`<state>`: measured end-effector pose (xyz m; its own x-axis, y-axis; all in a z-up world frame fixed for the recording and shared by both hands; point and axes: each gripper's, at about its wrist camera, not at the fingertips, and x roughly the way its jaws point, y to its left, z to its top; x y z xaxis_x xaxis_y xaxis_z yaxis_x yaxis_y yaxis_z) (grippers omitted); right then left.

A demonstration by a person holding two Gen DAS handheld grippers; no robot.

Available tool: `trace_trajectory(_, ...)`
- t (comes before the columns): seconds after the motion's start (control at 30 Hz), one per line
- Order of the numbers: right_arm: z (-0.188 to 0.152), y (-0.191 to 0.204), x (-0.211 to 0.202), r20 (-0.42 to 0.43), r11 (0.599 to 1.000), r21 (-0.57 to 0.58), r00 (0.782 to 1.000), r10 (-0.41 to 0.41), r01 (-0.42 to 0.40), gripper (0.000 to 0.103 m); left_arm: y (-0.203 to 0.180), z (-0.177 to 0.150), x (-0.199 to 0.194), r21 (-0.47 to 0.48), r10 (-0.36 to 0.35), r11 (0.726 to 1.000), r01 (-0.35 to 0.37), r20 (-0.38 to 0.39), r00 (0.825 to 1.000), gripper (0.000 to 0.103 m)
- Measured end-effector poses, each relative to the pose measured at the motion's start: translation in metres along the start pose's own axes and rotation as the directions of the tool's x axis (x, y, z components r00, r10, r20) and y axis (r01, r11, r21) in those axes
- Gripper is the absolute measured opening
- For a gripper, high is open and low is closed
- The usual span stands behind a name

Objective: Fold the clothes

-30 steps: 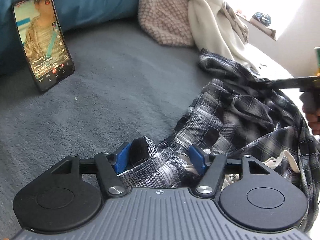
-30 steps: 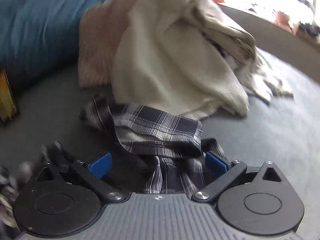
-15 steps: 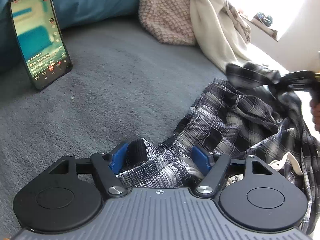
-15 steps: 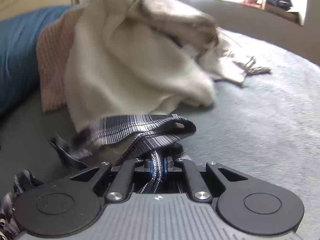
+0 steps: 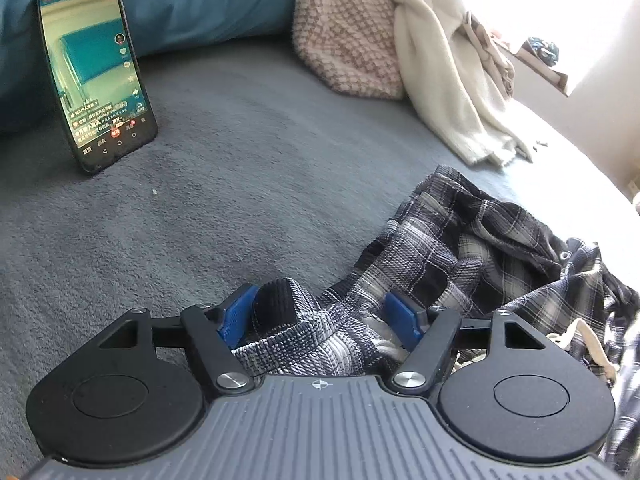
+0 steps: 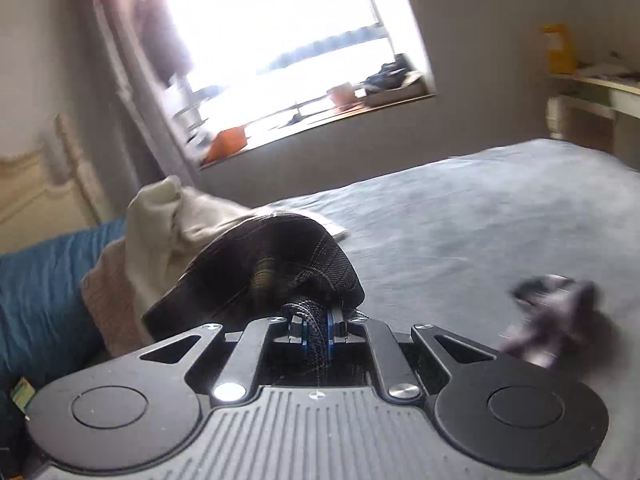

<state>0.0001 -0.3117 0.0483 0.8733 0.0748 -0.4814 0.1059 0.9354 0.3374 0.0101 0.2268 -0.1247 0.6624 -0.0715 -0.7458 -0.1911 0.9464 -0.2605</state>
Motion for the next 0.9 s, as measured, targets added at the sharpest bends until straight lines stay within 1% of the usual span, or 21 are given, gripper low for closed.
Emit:
trace_trajectory(0.07,0.000,-0.027,-0.042,0.031,0.998,0.049,0.998,-0.051,0.049,0.009,-0.001,0.000,0.000,0.000,0.008,1.000,-0.008,0.001,1.000,0.071)
trace_trajectory(0.17,-0.014,-0.068,-0.069,0.019,0.977,0.156,0.989,-0.150,0.145,0.009,-0.003,-0.001,-0.001,0.008,0.026,1.000,-0.026,0.002,1.000,0.071)
trace_trajectory(0.23,-0.031,-0.095,-0.085,-0.011,0.950,0.224,0.975,-0.222,0.218,0.009,-0.005,-0.001,-0.001,0.013,0.039,0.999,-0.039,0.003,0.999,0.071)
trace_trajectory(0.27,-0.040,-0.109,-0.089,-0.041,0.929,0.267,0.966,-0.256,0.258,0.009,-0.005,-0.001,-0.001,0.018,0.044,0.999,-0.044,0.003,0.999,0.071)
trace_trajectory(0.3,-0.052,-0.125,-0.087,-0.096,0.900,0.314,0.953,-0.286,0.302,0.009,-0.005,-0.001,-0.001,0.021,0.049,0.999,-0.049,0.003,0.999,0.071)
trace_trajectory(0.33,-0.063,-0.142,-0.086,-0.153,0.867,0.359,0.938,-0.312,0.346,0.009,-0.006,-0.001,-0.001,0.023,0.055,0.998,-0.055,0.001,0.998,0.071)
trace_trajectory(0.4,-0.086,-0.174,-0.083,-0.269,0.787,0.435,0.897,-0.350,0.437,0.011,-0.006,0.000,-0.001,0.026,0.060,0.998,-0.060,-0.003,0.998,0.072)
trace_trajectory(0.47,-0.117,-0.208,-0.083,-0.425,0.663,0.535,0.845,-0.324,0.523,0.021,-0.006,0.001,0.000,0.023,0.064,0.998,-0.063,-0.008,0.998,0.072)
trace_trajectory(0.53,-0.148,-0.237,-0.091,-0.551,0.488,0.631,0.791,-0.265,0.603,0.052,-0.006,0.003,-0.001,0.018,0.068,0.998,-0.068,-0.014,0.998,0.072)
trace_trajectory(0.57,-0.161,-0.246,-0.098,-0.559,0.410,0.686,0.796,-0.230,0.601,0.053,-0.006,0.003,-0.001,0.015,0.070,0.997,-0.069,-0.015,0.997,0.072)
trace_trajectory(0.6,-0.168,-0.250,-0.106,-0.539,0.367,0.731,0.817,-0.207,0.575,0.054,-0.005,0.004,-0.003,0.009,0.069,0.998,-0.069,-0.014,0.998,0.072)
trace_trajectory(0.63,-0.175,-0.254,-0.113,-0.515,0.325,0.772,0.837,-0.187,0.547,0.060,-0.005,0.004,-0.004,0.002,0.068,0.998,-0.068,-0.013,0.998,0.072)
trace_trajectory(0.67,-0.177,-0.255,-0.119,-0.505,0.307,0.786,0.844,-0.181,0.537,0.066,-0.004,0.005,-0.005,-0.008,0.066,0.998,-0.066,-0.010,0.998,0.072)
trace_trajectory(0.7,-0.176,-0.254,-0.123,-0.505,0.300,0.787,0.842,-0.188,0.539,0.076,-0.002,0.005,-0.006,-0.018,0.064,0.998,-0.064,-0.008,0.998,0.072)
trace_trajectory(0.73,-0.173,-0.251,-0.128,-0.500,0.299,0.788,0.842,-0.201,0.539,0.081,-0.001,0.006,-0.008,-0.032,0.061,0.998,-0.061,-0.005,0.998,0.072)
trace_trajectory(0.77,-0.170,-0.249,-0.133,-0.495,0.298,0.788,0.843,-0.213,0.538,0.081,0.002,0.006,-0.010,-0.052,0.055,0.997,-0.055,-0.001,0.998,0.072)
trace_trajectory(0.8,-0.167,-0.246,-0.136,-0.481,0.297,0.797,0.850,-0.216,0.526,0.082,0.005,0.007,-0.013,-0.072,0.048,0.996,-0.048,0.005,0.999,0.072)
trace_trajectory(0.87,-0.160,-0.244,-0.142,-0.435,0.279,0.831,0.875,-0.215,0.482,0.083,0.010,0.008,-0.019,-0.104,0.029,0.994,-0.027,0.020,0.999,0.072)
trace_trajectory(0.9,-0.155,-0.239,-0.142,-0.409,0.277,0.846,0.888,-0.211,0.456,0.084,0.012,0.008,-0.023,-0.115,0.027,0.993,-0.023,0.029,0.999,0.072)
